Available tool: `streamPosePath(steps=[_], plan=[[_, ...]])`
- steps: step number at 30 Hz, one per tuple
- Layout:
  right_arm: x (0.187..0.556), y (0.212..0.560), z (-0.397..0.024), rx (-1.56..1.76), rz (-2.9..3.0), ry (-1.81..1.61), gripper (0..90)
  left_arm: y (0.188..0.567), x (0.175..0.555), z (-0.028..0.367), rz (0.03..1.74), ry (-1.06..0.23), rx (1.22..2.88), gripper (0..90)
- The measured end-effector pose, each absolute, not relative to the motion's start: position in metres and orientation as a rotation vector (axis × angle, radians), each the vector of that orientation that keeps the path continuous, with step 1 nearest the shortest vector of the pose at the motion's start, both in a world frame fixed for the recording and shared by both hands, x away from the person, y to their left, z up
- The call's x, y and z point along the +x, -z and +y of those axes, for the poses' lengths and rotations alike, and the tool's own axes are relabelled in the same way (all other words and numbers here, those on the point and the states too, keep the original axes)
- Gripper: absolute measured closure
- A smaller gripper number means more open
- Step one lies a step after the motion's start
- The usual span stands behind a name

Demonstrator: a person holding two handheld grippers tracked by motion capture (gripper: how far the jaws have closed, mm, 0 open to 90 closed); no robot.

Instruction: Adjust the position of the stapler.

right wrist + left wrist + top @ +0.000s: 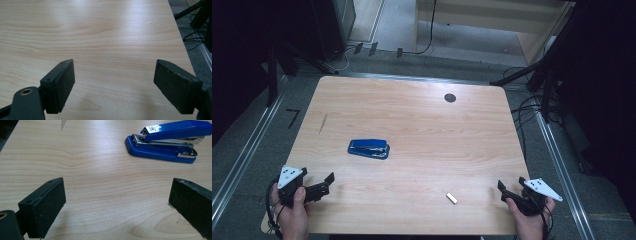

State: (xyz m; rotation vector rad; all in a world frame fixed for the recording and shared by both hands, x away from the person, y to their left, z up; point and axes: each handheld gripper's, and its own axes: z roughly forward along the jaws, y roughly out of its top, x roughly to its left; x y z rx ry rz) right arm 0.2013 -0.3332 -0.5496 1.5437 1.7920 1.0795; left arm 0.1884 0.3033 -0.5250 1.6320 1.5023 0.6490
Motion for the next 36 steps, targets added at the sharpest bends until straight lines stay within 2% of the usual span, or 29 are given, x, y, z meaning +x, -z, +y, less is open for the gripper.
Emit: streamPosePath(steps=[12,14,16,26,29,36], plan=[[0.202,0.53,-0.312,1.47,1.843,-1.103,19.9,0.525,0.19,0.298,1.506,-0.672,1.685,1.2],[0.205,0.52,-0.297,1.424,1.861,-1.126,21.2,0.525,0.19,0.297,1.505,-0.68,1.686,1.3],[0.205,0.514,-0.29,1.41,1.871,-1.156,26.7,0.525,0.19,0.296,1.507,-0.687,1.693,1.4],[0.218,0.485,-0.249,1.297,1.956,-1.227,28.5,0.526,0.193,0.297,1.546,-0.673,1.702,2.8],[0.226,0.478,-0.234,1.28,1.987,-1.247,32.9,0.527,0.196,0.296,1.581,-0.652,1.711,2.7],[0.239,0.459,-0.192,1.176,2.059,-1.261,32.2,0.526,0.195,0.295,1.553,-0.649,1.726,0.6]])
